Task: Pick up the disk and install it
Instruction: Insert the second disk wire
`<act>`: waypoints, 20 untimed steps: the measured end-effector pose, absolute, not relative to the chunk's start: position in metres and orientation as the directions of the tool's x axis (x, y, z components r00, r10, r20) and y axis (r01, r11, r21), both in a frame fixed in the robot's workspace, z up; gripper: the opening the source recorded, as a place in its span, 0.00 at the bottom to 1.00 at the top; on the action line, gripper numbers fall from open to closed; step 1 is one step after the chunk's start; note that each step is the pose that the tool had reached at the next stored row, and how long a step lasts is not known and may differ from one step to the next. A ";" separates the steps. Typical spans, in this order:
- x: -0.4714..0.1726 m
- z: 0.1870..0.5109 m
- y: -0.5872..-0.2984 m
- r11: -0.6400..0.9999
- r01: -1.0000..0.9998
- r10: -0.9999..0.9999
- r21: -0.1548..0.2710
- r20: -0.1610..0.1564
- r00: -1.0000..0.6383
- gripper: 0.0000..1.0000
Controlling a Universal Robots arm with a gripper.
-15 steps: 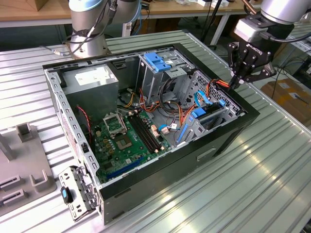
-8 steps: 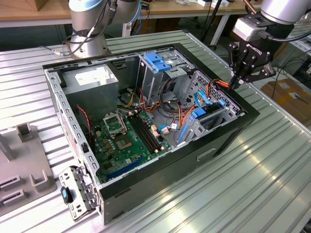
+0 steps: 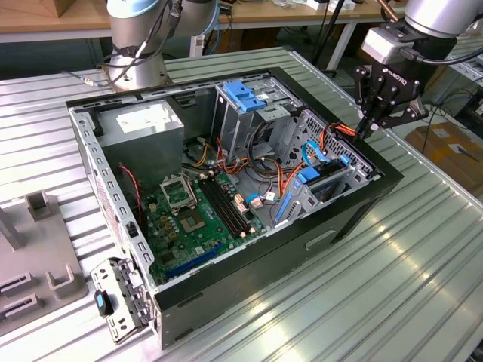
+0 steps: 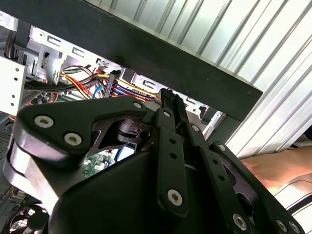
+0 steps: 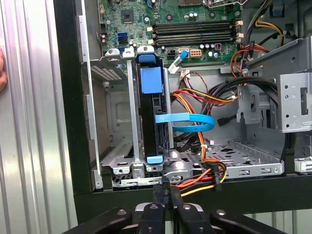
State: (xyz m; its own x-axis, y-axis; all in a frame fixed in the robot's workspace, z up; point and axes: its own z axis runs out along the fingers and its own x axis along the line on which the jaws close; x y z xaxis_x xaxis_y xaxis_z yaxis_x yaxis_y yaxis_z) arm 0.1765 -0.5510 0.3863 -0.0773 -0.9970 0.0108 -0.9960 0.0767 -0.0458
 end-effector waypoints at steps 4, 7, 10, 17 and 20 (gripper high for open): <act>0.176 0.386 -0.551 0.084 -0.995 -0.996 -0.046 0.011 -0.085 0.16; 0.176 0.386 -0.551 0.121 -0.992 -0.993 -0.046 0.011 -0.121 0.16; 0.166 0.386 -0.551 0.124 -0.991 -0.992 -0.046 0.011 -0.125 0.16; 0.159 0.384 -0.551 0.124 -0.991 -0.992 -0.046 0.011 -0.124 0.16; 0.159 0.384 -0.551 0.124 -0.991 -0.992 -0.046 0.011 -0.124 0.16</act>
